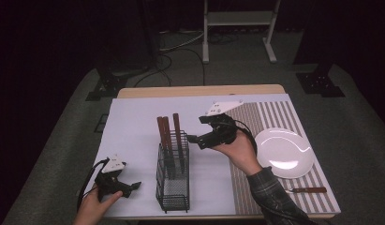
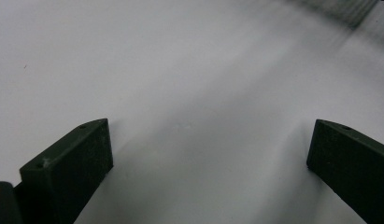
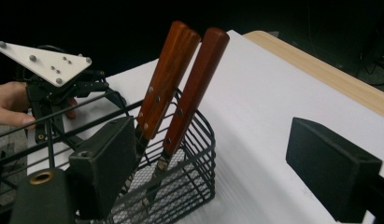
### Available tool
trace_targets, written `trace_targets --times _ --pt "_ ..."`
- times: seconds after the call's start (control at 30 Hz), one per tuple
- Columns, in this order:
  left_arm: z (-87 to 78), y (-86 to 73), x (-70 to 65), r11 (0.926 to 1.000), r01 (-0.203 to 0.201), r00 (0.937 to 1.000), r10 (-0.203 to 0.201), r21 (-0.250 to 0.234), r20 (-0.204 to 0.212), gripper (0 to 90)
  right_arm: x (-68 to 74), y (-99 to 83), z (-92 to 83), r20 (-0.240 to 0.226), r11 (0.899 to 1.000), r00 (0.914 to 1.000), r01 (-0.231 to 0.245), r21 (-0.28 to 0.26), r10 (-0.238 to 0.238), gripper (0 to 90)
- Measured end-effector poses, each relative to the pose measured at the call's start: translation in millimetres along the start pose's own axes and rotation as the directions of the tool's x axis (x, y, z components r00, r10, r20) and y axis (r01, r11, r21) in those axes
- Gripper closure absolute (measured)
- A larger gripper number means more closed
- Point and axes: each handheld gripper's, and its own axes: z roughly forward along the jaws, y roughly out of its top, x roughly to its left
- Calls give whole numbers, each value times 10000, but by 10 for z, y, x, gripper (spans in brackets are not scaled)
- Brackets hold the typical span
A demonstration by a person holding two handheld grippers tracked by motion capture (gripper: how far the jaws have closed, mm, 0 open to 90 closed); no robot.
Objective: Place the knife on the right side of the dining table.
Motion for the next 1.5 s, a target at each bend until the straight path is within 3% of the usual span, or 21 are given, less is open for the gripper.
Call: trace_targets --times 0.7,1.13,1.5 --pt "0 0 0 10000 -8 10000 8 0 -3 0 -19 238 283 -336 9992 9994 -81 -402 67 151" --pt "0 0 0 10000 -10 10000 10 -1 -2 0 -108 298 452 -377 9976 9985 -405 -559 384 226" --pt "0 0 1 10000 -12 10000 12 -1 -4 0 -151 312 590 -545 9972 9968 -602 -439 578 392"
